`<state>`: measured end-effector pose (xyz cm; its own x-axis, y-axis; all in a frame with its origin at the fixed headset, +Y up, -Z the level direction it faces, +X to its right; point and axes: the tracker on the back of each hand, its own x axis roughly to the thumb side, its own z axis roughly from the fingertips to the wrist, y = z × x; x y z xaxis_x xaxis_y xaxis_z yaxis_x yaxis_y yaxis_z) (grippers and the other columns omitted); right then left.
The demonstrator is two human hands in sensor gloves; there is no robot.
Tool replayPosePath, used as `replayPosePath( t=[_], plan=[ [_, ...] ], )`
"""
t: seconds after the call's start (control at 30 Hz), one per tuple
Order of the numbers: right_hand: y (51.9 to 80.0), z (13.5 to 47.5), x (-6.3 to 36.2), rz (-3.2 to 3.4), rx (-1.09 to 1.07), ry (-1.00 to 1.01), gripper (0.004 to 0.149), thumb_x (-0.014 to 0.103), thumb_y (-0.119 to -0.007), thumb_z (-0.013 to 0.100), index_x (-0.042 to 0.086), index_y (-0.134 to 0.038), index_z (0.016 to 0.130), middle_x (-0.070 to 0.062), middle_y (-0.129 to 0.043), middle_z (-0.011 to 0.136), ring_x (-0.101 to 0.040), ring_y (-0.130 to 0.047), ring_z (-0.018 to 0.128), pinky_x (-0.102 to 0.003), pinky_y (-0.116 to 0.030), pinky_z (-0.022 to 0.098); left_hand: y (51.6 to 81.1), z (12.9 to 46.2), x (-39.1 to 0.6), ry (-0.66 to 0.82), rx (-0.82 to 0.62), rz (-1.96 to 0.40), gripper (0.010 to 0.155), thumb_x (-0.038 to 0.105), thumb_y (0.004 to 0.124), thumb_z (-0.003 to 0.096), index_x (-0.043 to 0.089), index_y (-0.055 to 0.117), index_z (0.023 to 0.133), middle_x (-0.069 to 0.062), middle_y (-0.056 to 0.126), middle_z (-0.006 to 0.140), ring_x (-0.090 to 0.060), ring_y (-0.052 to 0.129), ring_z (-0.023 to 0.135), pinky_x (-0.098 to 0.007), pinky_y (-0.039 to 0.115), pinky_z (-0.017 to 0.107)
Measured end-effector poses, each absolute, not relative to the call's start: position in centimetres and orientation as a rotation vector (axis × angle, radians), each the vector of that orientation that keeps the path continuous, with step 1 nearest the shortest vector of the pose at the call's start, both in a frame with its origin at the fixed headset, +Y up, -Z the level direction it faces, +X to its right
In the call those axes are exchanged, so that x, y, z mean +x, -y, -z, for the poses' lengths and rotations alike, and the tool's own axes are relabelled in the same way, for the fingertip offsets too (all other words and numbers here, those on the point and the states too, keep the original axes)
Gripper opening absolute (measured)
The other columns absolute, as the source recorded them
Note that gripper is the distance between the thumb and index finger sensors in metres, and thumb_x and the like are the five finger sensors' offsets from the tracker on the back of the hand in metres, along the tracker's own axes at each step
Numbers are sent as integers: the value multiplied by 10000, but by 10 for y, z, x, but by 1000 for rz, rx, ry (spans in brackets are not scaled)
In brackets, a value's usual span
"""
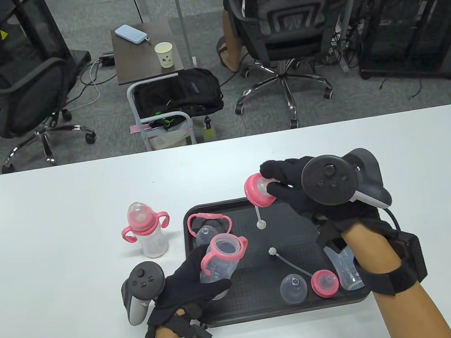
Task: Assemble baby bottles from components
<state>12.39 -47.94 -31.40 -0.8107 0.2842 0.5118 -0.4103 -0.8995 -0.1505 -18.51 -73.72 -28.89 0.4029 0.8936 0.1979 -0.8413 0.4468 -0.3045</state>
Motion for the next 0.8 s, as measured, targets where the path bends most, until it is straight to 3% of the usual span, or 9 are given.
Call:
replayPosePath(
  t=[0.4, 0.8],
  plan=[
    [447, 273, 95, -2598, 880, 493, 472, 341, -877, 530, 137, -807, 950, -138, -968, 786, -396, -974, 613, -564, -786, 478, 738, 288, -181, 366, -182, -1079, 954, 579, 1004, 401, 253, 511, 1150, -26, 698, 1126, -419, 793, 995, -583, 804, 615],
    [471, 268, 71, -2646, 984, 384, 471, 343, -873, 533, 141, -803, 953, -136, -965, 793, -392, -975, 617, -561, -787, 481, 727, 284, -176, 435, -168, -1129, 955, 582, 1004, 401, 256, 510, 1151, -24, 697, 1128, -416, 792, 998, -582, 806, 616]
  ],
)
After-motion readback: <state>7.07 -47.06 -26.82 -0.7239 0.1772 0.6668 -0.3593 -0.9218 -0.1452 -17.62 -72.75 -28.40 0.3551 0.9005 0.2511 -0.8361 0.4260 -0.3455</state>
